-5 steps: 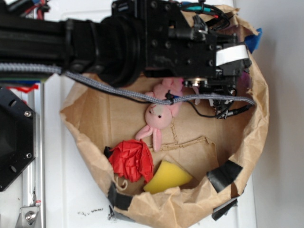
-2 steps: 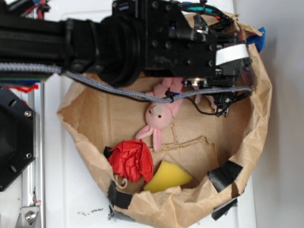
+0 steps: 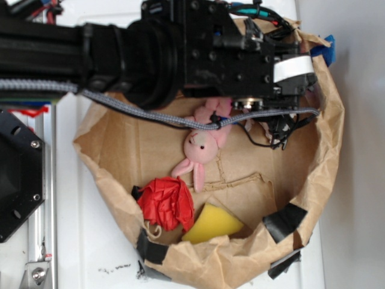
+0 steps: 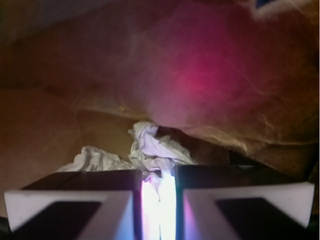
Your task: Grab the white paper.
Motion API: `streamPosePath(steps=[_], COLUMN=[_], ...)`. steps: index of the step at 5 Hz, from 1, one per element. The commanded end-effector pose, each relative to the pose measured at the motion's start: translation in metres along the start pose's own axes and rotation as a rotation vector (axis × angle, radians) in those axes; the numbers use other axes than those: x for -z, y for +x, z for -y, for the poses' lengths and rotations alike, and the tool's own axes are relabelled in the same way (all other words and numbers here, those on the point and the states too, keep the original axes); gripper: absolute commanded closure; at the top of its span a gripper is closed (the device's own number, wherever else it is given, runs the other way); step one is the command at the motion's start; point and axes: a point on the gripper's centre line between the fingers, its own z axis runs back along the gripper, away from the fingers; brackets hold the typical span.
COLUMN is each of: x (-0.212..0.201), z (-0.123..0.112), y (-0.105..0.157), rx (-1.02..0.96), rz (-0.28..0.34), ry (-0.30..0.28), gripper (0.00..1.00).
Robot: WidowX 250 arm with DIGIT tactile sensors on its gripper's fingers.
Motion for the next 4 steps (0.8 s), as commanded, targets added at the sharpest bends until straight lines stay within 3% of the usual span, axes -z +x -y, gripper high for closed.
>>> streamPosePath(steps=[1, 2, 4], x=[-0.07, -0.098, -0.138], z=[-0.017, -0.02, -0.02], y=[-0.006, -0.017, -0.021], rx=[0.029, 0.069, 0.135], rz=[0.015, -0.045, -0.284], ry=[-0.062, -0.097, -0.04], gripper=[1.0, 1.0, 1.0])
